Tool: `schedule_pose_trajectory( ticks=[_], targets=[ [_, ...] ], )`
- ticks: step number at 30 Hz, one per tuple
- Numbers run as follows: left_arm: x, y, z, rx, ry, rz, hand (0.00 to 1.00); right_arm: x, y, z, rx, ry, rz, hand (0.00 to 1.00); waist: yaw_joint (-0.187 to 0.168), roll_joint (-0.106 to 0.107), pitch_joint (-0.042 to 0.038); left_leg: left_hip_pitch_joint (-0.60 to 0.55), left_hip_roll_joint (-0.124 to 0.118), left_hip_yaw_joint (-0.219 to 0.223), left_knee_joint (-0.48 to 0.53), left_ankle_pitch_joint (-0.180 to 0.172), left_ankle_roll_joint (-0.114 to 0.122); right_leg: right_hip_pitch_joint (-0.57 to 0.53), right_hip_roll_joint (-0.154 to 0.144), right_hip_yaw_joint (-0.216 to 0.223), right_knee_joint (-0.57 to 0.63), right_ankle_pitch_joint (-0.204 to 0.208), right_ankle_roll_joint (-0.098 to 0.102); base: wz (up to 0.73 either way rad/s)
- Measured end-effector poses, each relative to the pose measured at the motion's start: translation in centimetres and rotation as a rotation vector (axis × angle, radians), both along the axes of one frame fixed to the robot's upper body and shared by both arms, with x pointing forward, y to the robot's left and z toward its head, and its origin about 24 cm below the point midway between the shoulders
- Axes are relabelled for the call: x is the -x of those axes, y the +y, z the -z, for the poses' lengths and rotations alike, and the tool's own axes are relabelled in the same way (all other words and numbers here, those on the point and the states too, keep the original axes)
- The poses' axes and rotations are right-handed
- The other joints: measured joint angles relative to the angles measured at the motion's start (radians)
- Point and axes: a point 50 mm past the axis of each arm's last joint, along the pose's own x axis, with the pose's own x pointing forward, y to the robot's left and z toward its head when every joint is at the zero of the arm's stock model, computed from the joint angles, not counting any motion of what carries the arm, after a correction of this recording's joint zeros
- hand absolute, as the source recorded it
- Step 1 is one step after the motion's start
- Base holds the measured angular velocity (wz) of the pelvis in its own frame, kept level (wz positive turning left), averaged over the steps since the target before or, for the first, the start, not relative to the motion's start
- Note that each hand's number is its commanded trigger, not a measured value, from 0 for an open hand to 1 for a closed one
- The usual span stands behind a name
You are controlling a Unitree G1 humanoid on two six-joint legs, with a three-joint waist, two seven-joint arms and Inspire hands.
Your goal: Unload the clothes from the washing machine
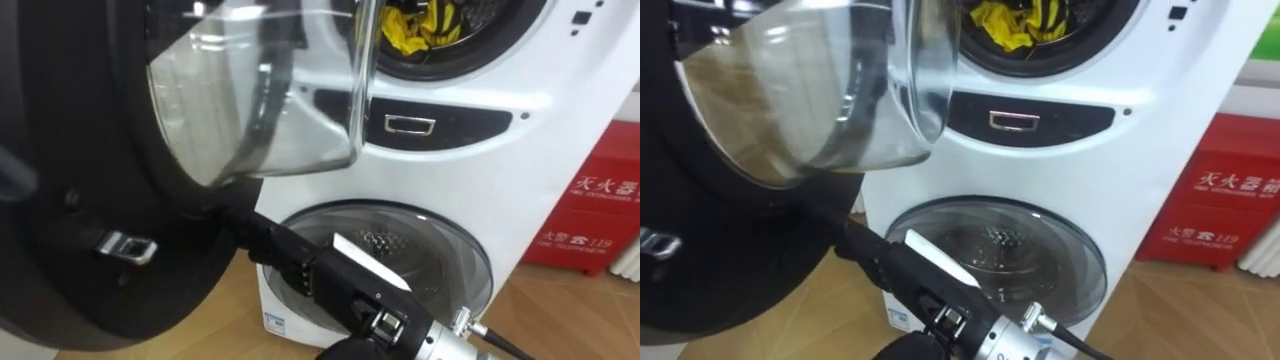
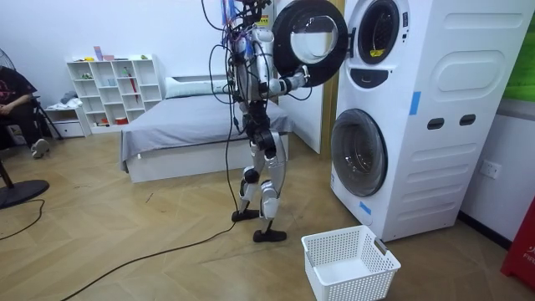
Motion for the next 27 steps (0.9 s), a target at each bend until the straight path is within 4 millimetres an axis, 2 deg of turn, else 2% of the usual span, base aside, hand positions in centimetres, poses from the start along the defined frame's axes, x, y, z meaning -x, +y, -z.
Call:
schedule_pose_trajectory(
  ticks=[5,10,15,17,23,27],
  targets=[
    [-0.5,0.0,-0.1,0.0,-0.011,0.03,0.0,0.0,0.5,-0.1,0.002,-0.01,-0.005,0.0,0.025,-0.005,0.0006,0.006,-0.002,-0.004,0.0,0.0,0.0,0.017,-0.002,-0.013,-0.01,-0.001,0.003,0.09],
    [-0.6,0.1,-0.2,-0.004,-0.014,0.031,0.0,-0.4,1.0,-0.5,0.029,-0.045,-0.001,0.0,0.034,-0.012,0.0022,0.005,-0.007,-0.036,-0.001,0.0,0.0,0.039,-0.007,-0.047,-0.026,-0.002,0.009,0.2],
    [-0.8,0.2,-0.3,-0.008,-0.017,0.032,0.0,-1.7,1.6,-1.1,0.045,-0.071,0.012,0.0,0.047,-0.025,0.0085,0.002,-0.011,-0.036,-0.002,0.003,0.006,0.051,-0.014,-0.07,-0.036,-0.005,0.014,0.15],
    [-0.9,0.3,-0.3,-0.009,-0.018,0.034,0.0,-1.8,1.7,-1.2,0.04,-0.075,0.017,0.0,0.048,-0.029,0.007,0.001,-0.012,-0.036,-0.004,0.006,0.01,0.054,-0.017,-0.08,-0.039,-0.006,0.017,0.19],
    [-1.6,0.4,-0.6,-0.013,-0.032,0.058,0.0,-2.4,2.5,-2.4,0.023,-0.127,0.021,0.0,0.049,-0.028,0.007,0.003,-0.013,-0.036,-0.002,0.006,0.011,0.067,-0.021,-0.1,-0.041,-0.007,0.019,0.1],
    [-1.8,0.4,-0.6,-0.013,-0.034,0.056,0.0,-2.9,2.3,-1.9,0.065,-0.127,0.07,0.0,0.063,-0.025,0.008,0.004,-0.012,-0.036,-0.002,0.006,0.011,0.068,-0.022,-0.101,-0.04,-0.007,0.02,0.02]
  ],
)
